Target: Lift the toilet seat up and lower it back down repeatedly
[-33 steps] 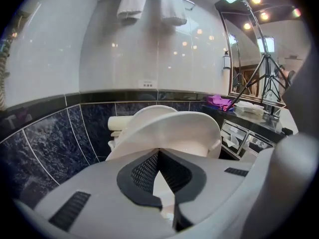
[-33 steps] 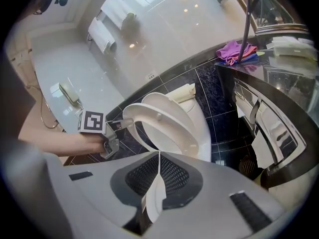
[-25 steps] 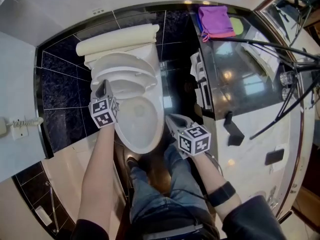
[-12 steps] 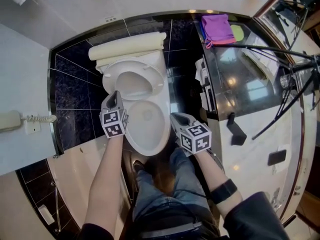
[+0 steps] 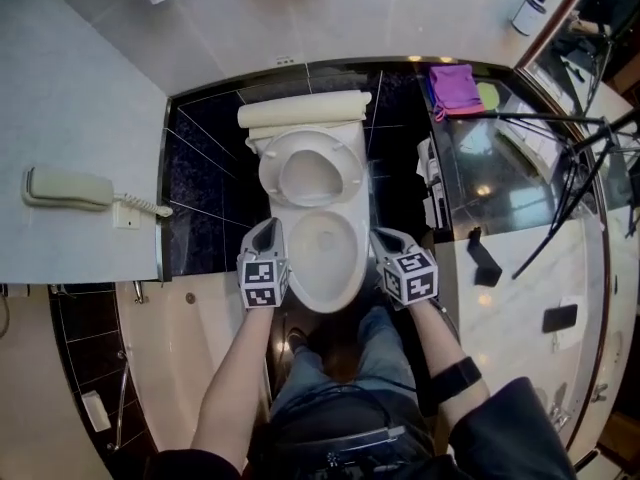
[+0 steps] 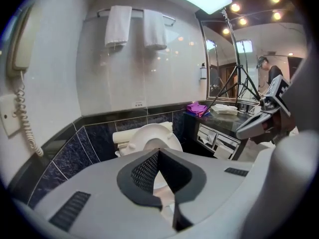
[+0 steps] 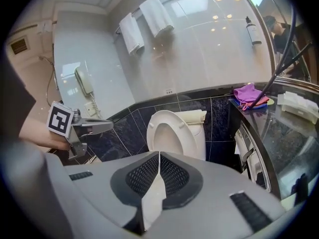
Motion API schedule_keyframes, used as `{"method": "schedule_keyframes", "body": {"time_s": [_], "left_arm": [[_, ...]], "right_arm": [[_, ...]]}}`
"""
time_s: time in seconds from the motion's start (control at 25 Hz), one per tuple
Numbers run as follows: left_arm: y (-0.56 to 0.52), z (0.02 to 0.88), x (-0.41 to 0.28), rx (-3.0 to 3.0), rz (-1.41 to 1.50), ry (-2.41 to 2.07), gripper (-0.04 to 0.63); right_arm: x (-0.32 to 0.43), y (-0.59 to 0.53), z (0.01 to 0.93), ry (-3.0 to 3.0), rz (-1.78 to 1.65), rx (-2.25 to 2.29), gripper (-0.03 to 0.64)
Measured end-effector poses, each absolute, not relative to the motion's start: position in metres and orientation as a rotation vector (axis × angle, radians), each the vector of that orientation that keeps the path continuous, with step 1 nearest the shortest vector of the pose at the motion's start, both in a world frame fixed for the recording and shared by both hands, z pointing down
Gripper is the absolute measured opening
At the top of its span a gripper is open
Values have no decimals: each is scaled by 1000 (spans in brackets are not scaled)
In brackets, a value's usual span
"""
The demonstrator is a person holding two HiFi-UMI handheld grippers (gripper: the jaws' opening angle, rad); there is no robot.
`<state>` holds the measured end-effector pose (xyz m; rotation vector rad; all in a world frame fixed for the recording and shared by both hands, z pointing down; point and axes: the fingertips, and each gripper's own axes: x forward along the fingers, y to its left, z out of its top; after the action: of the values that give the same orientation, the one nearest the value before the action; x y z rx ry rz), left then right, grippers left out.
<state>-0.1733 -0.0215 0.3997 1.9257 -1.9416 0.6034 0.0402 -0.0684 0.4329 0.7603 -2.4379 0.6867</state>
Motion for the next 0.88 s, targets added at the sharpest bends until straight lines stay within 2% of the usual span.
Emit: {"method": "schedule_keyframes", "body": {"time_s": [0.88], "left_arm": [[142,313,-172,1995,462,-1913,0]], "right_arm": [[51,31,364,-2441,516,829,25]]}}
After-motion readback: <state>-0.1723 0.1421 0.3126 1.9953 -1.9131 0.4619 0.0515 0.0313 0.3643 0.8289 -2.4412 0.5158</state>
